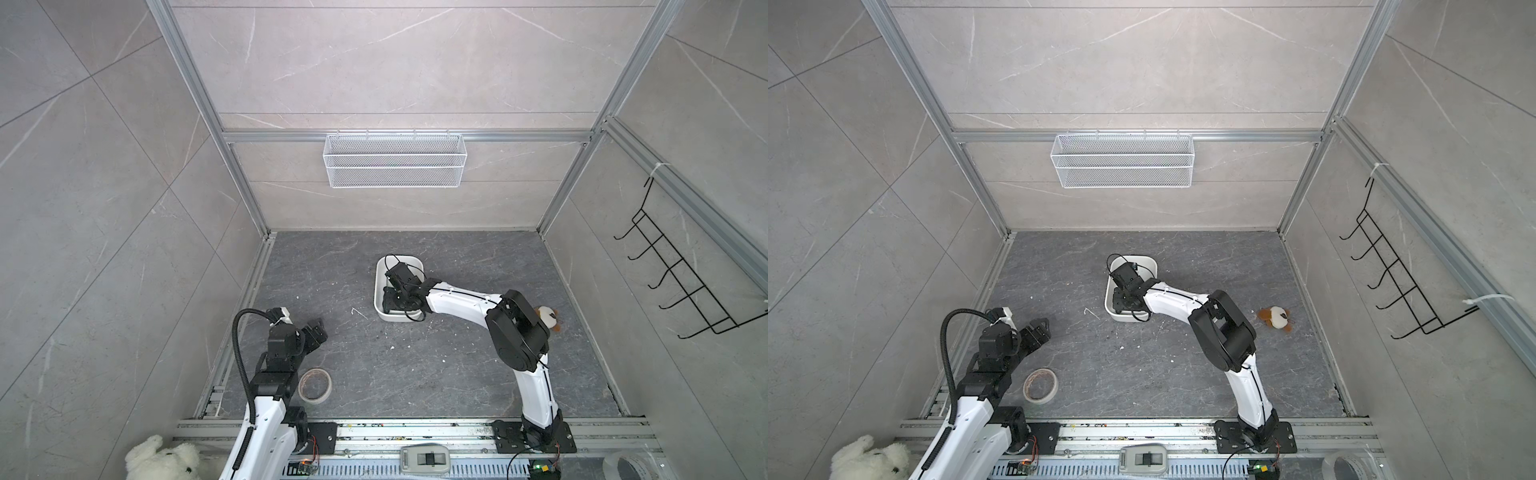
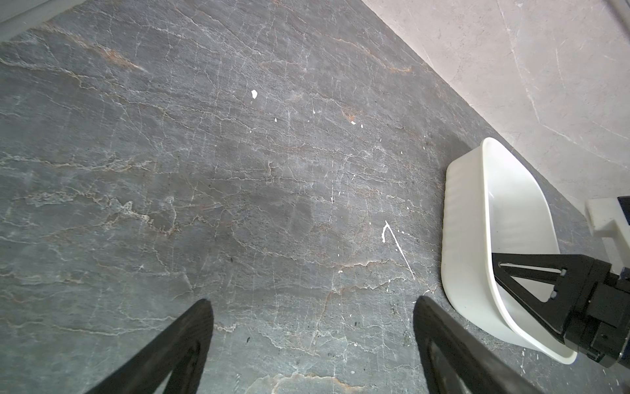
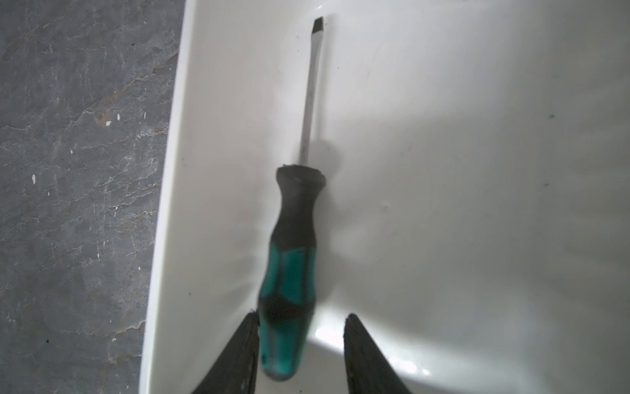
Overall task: Put the screwdriver in the bin
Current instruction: Place the screwdriver into the bin.
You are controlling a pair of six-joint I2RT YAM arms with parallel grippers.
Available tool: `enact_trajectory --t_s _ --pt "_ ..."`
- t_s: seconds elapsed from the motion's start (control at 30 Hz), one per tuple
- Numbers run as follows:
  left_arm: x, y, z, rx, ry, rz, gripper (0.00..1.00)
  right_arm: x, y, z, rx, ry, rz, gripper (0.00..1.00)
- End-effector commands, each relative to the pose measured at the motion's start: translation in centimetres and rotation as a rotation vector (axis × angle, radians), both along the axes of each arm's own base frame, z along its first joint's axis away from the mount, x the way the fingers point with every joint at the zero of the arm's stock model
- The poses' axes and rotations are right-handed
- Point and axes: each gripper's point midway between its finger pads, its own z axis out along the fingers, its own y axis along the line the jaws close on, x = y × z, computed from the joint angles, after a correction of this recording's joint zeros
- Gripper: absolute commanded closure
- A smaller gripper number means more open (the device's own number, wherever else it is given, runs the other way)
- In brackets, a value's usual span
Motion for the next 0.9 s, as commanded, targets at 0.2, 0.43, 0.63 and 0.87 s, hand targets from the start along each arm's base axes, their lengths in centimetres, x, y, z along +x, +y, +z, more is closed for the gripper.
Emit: enact_trajectory --t_s 0.2,0.43,0.63,0.87 --pt "-0.2 0.4 0.0 0.001 -0.002 0.025 0.06 0.1 0.1 2.6 0.015 -0.033 0.007 0.55" --pt "-0.3 0.4 0.0 0.001 -0.006 0.024 0.06 0.3 -1.2 7.2 0.025 -0.15 0.007 0.51" --pt "-0.2 0.3 0.0 0.001 -0.003 0.023 0.06 -0.1 -4.9 11.3 -0.072 -0.357 0.027 0.26" --pt "-0.2 0.3 0.0 -0.001 -0.002 0.023 0.06 -0.6 -14.5 14.2 -0.355 -0.613 -0.1 0.0"
